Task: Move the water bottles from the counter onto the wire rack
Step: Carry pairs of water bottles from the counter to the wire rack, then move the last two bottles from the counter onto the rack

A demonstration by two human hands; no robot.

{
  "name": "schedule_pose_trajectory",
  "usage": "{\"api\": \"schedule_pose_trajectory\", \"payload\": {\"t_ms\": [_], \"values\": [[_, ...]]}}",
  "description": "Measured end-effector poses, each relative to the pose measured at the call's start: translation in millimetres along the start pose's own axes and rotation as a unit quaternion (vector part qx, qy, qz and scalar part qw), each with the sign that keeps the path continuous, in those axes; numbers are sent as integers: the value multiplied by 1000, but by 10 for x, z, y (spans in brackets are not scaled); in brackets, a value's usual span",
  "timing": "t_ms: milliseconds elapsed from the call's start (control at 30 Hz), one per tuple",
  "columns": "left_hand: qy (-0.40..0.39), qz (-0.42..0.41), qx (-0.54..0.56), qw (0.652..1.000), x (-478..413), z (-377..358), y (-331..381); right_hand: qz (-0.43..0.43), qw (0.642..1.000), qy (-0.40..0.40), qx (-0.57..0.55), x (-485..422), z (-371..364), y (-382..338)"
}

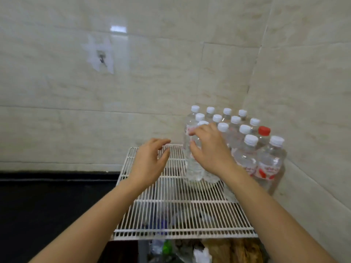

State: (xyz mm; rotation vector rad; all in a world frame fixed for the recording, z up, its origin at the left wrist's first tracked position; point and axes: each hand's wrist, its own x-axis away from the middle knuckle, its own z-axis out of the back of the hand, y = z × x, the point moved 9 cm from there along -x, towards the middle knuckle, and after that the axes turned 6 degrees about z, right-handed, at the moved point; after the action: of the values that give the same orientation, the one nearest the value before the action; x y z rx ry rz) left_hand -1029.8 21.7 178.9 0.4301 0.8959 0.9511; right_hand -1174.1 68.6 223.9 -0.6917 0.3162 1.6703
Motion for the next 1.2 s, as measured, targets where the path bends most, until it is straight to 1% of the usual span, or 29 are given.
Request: {"api": "schedule_pose_trajectory", "payload": {"t_ms": [167,300,467,600,733,900,1067,1200], "values": [[21,124,-80,989,451,1094,-1317,65,991,-105,-59,-229,-1126,-1268],[48,188,-133,972,1031,2133,-2294,92,972,-193,-101,-285,-2025,-2547],[49,280,-207,936,1835,3414,-3365,126,942,-276,-145,-235,-2982,-4216],[67,353,-243,901,2462,4365,-4011,177,912,-339,-149,-169,-3552,-5427],[95,426,-265,860,2998,5216,-4584,241,891,-358,-139,-248,-3956,-6526],[121,496,-281,813,3560,6063,-5243,305,868,-366,-138,-268,-4476,-7758],[144,541,-281,780,3908,6877,-6013,348,839,-393,-143,-324,-5103,-8899],[158,569,-270,760,4046,7572,-6704,360,821,-413,-161,-572,-5636,-9745]]}}
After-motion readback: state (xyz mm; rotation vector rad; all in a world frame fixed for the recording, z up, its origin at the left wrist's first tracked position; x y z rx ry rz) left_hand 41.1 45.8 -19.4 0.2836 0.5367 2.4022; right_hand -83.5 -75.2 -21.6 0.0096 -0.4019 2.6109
